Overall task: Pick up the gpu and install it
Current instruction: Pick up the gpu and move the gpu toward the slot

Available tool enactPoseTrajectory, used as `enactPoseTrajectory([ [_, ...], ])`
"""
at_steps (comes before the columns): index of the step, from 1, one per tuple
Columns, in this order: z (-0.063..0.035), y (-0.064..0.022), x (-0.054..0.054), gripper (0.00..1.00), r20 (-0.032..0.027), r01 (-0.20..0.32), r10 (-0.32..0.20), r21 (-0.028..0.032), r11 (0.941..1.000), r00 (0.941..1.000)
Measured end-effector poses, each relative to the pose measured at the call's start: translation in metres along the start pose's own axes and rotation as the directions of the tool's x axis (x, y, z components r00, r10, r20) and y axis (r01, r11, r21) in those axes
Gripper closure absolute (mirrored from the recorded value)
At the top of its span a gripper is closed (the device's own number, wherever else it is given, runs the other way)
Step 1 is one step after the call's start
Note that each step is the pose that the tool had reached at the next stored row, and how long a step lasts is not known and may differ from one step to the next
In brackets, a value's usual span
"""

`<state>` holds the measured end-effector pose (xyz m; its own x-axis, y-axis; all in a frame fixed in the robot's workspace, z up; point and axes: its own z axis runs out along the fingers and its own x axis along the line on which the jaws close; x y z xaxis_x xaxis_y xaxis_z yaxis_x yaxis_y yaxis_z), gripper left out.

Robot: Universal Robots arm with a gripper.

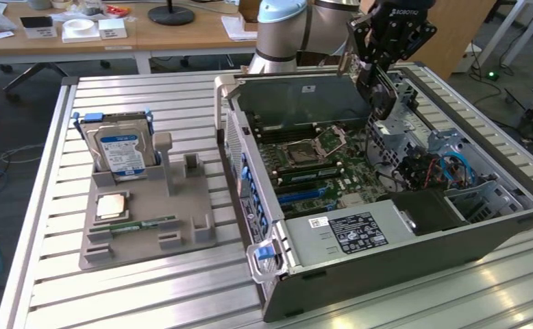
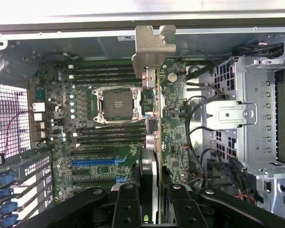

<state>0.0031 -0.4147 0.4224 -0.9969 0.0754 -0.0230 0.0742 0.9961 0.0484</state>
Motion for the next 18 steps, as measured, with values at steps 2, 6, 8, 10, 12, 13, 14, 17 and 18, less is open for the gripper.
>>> enactPoseTrajectory([
  [2,0.0001,0.0002,-0.002,0.73,-0.0002,0.0,0.0,0.0,1.0,1.0],
  [6,0.0003,0.001,-0.012,0.73,-0.002,0.0,0.0,0.0003,1.0,1.0],
  [8,0.0007,0.0015,-0.018,0.73,-0.0034,0.0,0.0,0.0001,1.0,1.0],
  [10,0.0009,0.002,-0.025,0.73,-0.0049,0.0,0.0,0.0002,1.0,1.0],
  [12,0.0009,0.0024,-0.029,0.73,-0.0059,0.0,0.0,0.0017,1.0,1.0],
  [13,0.001,0.0026,-0.031,0.73,-0.0063,0.0,0.0,0.003,1.0,1.0],
  [14,0.0013,0.0029,-0.033,0.73,-0.0064,0.0,0.0,0.0045,1.0,1.0],
  [17,0.0021,0.0034,-0.037,0.73,-0.0062,0.0,0.0,0.0136,0.9999,1.0],
  [18,0.0023,0.0035,-0.039,0.73,-0.0062,0.001,-0.001,0.0157,0.9999,1.0],
])
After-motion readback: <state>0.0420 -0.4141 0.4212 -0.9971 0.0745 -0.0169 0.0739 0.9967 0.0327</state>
